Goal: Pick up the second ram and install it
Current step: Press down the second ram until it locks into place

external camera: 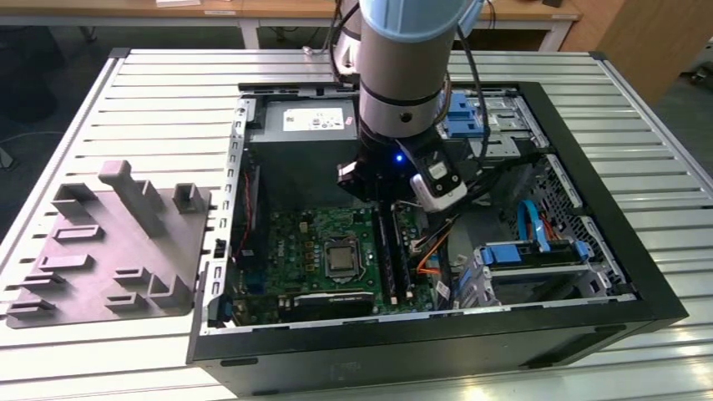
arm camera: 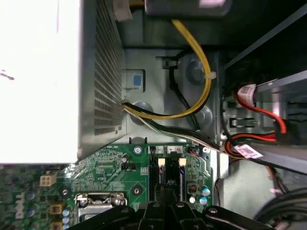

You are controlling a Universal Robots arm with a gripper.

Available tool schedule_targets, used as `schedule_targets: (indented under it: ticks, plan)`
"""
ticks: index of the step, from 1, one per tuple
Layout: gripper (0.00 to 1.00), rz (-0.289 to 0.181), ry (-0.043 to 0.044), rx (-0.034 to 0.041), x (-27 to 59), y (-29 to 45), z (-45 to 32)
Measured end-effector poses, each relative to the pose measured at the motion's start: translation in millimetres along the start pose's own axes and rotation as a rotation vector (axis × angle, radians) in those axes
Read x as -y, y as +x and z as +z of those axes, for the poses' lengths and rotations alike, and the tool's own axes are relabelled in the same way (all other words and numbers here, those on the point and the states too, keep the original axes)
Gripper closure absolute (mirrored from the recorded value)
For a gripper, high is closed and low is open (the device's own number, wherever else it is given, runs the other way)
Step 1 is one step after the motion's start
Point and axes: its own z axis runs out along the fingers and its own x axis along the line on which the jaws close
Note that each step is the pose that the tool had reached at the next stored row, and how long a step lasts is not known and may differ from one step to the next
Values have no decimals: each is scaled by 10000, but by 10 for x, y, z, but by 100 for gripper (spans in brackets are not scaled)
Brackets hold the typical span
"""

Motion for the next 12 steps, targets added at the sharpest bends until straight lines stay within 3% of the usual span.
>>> schedule_targets:
  ticks: [2,6,12]
  plan:
    - [90,0,4,-2,-3,-3,-60]
    - [90,-2,3,-2,10,-3,-62]
    - [90,0,4,-2,160,-6,-70]
